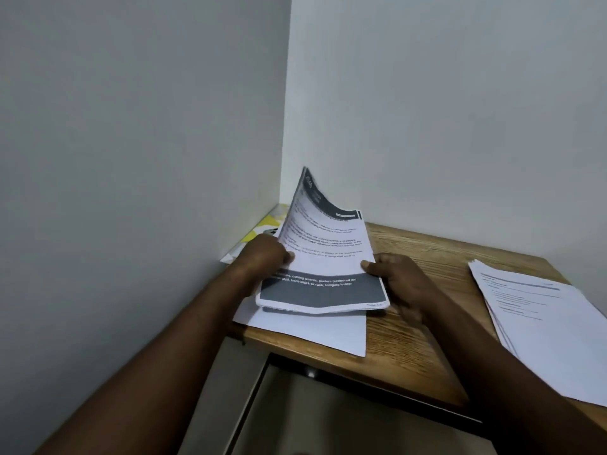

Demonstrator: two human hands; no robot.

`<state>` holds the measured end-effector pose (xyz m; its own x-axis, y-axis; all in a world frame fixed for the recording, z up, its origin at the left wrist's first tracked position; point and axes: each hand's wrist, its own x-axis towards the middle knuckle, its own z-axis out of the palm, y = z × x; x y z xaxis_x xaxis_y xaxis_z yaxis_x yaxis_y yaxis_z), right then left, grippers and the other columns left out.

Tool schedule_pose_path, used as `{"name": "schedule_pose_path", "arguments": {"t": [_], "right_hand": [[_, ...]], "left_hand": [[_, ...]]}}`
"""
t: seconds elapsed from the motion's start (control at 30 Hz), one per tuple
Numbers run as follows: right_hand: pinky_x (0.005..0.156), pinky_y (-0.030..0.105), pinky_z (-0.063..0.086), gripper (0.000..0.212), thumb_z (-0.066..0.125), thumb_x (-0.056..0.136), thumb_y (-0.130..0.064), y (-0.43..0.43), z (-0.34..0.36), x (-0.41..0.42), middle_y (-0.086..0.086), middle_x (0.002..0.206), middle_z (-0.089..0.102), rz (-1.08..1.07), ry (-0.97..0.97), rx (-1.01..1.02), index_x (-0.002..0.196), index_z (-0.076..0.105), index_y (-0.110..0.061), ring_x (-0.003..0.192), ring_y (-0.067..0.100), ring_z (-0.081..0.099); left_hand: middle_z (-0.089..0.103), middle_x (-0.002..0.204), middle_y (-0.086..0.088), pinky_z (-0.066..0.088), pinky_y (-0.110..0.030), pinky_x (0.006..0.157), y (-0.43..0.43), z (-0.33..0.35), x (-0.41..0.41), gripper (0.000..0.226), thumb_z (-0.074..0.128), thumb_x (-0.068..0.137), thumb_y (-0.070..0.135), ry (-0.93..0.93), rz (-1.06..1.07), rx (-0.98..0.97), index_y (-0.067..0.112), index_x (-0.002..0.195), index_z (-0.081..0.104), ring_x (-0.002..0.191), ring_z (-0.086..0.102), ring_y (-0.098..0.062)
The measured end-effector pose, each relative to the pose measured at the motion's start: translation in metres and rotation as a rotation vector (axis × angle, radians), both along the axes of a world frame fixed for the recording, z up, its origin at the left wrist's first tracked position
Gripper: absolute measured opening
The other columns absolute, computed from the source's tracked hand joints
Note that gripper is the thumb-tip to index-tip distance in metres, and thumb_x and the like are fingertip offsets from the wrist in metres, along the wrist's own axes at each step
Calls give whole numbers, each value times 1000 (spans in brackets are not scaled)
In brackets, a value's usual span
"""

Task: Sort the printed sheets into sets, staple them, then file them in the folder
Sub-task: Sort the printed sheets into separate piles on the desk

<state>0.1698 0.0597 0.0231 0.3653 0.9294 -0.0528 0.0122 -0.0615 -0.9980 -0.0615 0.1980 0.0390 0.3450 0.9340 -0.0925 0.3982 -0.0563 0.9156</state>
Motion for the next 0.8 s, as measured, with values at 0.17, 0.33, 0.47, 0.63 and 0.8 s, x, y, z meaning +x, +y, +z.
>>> {"name": "schedule_pose_path", "arguments": {"t": [0.17,0.33,0.47,0.63,0.8], "right_hand": [[86,60,57,19,70,99,-10,9,-7,-1,21,105,79,-35,-114,-50,112,71,4,96,45,74],[65,42,55,17,75,95,-12,14,-12,-1,21,100,79,-34,-250,-79,102,71,2,83,47,72],[62,41,54,18,78,93,-12,10,-15,2,21,87,78,-45,-278,-97,82,64,-7,74,38,67],[56,34,51,21,78,91,-6,-3,-15,13,27,93,76,-110,-258,-95,79,60,-7,73,33,68],[73,46,55,19,80,88,-7,-15,-15,27,19,94,80,-155,-277,-105,84,63,1,84,39,76]], "left_hand": [[66,128,-9,48,-39,102,-4,1,2,30,70,93,24,318,41,237,15,122,71,126,55,-34],[66,131,-5,46,-40,103,6,-9,6,47,62,78,40,464,3,157,23,122,68,124,55,-34],[64,133,-5,40,-41,95,6,-10,14,39,59,90,35,559,20,189,22,127,63,127,56,-33],[71,118,-9,51,-43,95,6,-12,31,25,60,85,31,532,-78,256,18,105,68,107,64,-31],[72,112,-14,41,-32,73,0,-19,50,24,62,92,22,525,-130,338,19,71,51,106,65,-36]]}}
